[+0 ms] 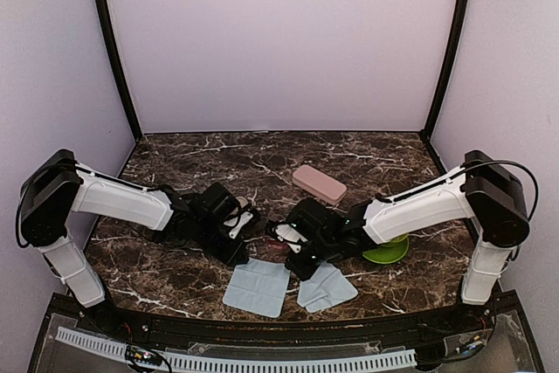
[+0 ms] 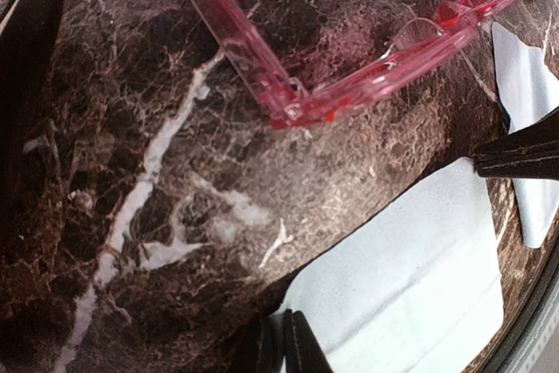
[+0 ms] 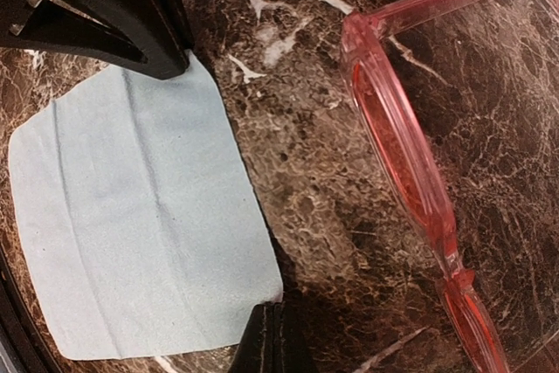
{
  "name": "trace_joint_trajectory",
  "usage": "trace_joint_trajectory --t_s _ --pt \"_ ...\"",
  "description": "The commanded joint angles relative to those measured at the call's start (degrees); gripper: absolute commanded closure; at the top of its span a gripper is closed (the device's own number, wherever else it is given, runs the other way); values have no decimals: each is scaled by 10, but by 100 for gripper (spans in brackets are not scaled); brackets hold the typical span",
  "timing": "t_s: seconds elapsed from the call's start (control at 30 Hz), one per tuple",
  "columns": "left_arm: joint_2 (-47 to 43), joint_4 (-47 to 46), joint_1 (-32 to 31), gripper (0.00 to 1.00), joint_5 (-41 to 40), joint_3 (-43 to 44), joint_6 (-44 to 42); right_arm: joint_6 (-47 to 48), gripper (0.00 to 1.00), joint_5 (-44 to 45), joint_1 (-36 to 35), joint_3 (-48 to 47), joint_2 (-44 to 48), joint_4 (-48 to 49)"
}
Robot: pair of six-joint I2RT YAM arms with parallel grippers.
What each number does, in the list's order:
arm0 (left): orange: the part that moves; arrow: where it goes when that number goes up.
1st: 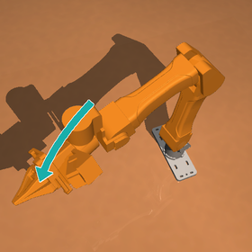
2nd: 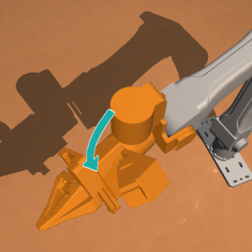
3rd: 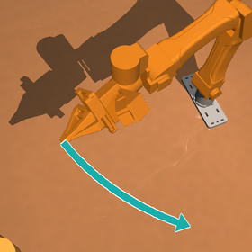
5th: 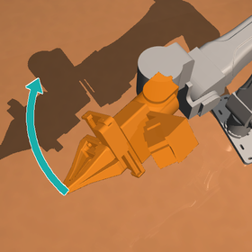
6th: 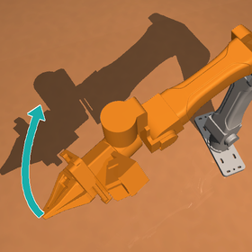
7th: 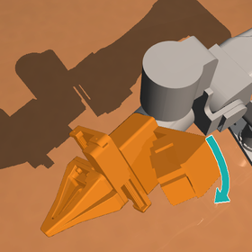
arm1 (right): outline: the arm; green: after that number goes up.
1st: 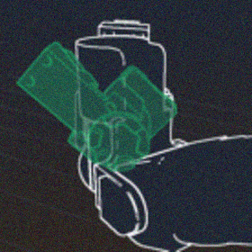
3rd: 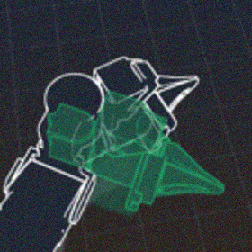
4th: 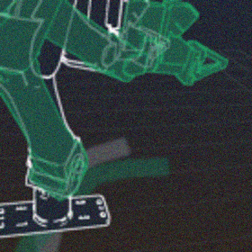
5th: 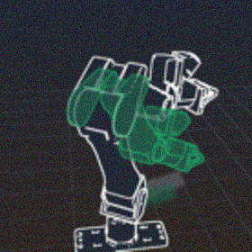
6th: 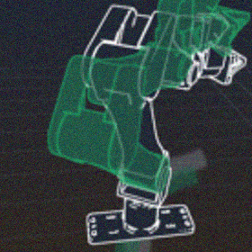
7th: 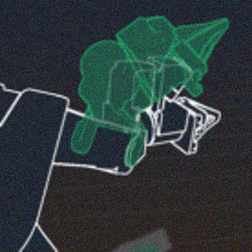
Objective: Organize the sunglasses
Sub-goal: Pick up the glasses cleaning cloth from the center of the board.
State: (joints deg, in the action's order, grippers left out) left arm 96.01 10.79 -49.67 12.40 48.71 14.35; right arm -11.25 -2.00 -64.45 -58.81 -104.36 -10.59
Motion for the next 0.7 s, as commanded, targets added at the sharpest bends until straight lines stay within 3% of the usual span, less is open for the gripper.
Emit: trace_joint_trajectory --t_s 0.0,0.67 --pt "-3 16 -3 92 -20 -8 9 -6 100 -6 5 7 20 15" --pt "-34 -47 -3 100 -30 -43 57 15 100 -10 21 -8 16 21"
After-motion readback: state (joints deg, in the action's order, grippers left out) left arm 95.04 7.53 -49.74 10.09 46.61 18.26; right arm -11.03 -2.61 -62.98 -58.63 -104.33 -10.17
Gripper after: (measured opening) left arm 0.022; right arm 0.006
